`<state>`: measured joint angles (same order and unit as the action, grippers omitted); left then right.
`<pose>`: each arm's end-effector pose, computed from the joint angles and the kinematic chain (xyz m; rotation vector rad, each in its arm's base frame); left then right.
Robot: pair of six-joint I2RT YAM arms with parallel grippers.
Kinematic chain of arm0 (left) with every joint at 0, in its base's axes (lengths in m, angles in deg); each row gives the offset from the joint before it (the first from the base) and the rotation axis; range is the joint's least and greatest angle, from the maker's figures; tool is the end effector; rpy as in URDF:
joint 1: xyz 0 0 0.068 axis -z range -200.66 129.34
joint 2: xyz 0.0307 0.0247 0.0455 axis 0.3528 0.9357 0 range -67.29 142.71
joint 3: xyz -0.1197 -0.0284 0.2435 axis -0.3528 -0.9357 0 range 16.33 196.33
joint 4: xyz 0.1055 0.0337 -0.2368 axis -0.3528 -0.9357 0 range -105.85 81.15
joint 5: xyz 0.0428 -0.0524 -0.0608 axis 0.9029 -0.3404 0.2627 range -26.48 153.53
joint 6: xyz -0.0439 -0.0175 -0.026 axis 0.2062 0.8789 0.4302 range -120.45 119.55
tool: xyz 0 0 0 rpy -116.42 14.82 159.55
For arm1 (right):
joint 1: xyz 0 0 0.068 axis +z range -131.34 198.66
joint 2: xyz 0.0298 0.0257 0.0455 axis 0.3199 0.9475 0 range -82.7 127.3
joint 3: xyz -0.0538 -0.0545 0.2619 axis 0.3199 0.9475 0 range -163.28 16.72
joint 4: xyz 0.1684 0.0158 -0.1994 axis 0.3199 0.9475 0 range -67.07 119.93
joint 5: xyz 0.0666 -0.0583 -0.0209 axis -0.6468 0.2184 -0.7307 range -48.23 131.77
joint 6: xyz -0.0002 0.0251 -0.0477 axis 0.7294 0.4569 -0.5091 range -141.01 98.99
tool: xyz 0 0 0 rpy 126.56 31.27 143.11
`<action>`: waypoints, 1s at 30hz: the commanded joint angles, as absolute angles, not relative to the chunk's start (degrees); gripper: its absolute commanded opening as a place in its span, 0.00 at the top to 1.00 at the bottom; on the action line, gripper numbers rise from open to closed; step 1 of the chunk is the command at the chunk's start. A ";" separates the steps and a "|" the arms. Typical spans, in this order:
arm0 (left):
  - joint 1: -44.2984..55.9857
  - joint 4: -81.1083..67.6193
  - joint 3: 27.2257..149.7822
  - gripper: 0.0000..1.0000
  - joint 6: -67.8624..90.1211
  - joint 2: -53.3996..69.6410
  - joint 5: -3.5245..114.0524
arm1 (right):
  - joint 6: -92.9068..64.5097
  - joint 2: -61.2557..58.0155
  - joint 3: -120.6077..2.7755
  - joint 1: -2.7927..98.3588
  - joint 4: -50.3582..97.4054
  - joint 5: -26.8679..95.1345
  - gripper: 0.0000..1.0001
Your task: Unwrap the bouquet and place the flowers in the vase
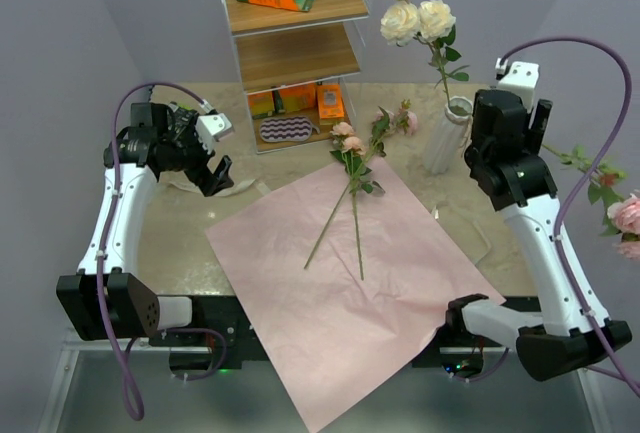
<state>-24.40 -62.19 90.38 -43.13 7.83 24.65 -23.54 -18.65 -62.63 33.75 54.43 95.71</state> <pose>0.2584 -0.0055 0.3412 1.0044 2.0658 -0.4516 0.2163 0.0285 0.4470 0.3750 1.7499 -0.7082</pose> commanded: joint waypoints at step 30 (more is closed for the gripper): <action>-24.96 -62.28 91.30 0.00 -45.19 5.75 25.20 | 0.78 -36.40 -34.43 34.04 28.29 98.82 0.13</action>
